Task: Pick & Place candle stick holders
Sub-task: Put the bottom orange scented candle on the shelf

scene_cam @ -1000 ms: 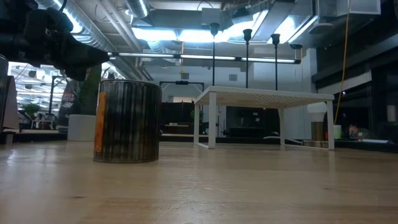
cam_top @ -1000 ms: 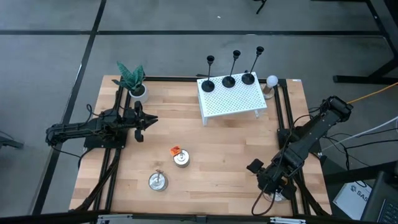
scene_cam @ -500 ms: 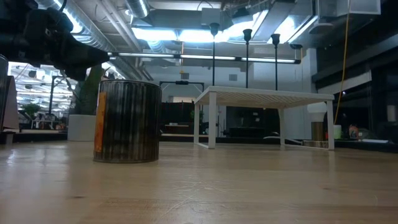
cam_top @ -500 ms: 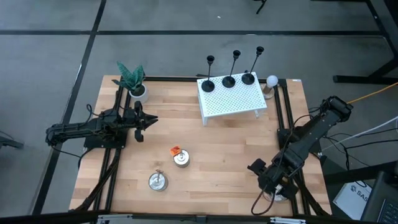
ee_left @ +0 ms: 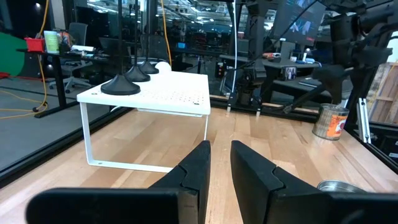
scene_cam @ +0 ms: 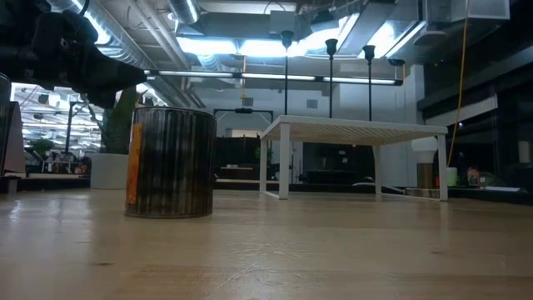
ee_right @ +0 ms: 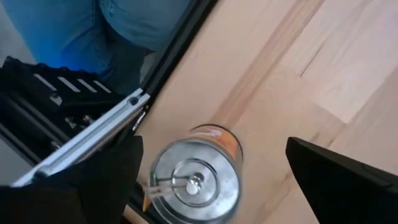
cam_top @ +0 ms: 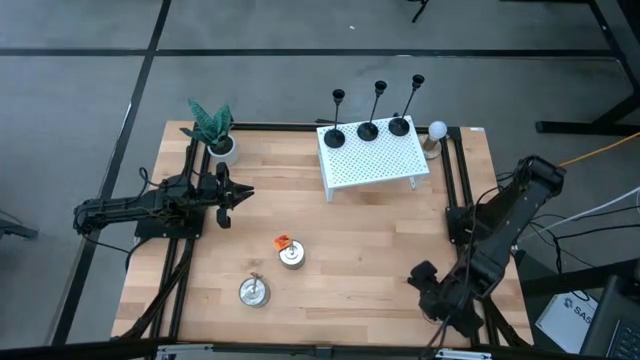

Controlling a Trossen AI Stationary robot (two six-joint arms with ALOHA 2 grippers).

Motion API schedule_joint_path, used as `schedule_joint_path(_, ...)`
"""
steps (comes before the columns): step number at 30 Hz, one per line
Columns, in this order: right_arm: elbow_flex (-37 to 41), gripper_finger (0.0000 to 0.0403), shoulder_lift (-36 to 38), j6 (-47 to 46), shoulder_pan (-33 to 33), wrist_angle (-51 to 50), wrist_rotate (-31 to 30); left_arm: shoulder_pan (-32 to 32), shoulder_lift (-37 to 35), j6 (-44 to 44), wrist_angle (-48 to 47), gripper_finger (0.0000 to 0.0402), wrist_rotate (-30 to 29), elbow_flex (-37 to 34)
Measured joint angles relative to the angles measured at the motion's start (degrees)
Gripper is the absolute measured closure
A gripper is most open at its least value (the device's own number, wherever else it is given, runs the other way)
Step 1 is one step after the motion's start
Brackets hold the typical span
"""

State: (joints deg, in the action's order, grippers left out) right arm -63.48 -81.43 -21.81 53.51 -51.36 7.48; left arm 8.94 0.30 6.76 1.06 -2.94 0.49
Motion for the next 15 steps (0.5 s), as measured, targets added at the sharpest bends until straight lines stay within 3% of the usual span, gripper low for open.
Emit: schedule_joint_path(15,-6.65,0.0003,-10.03,-8.05,1.93,-6.95,-2.34,-0.01,0.01,0.0,0.0,0.0343,0.0,0.0)
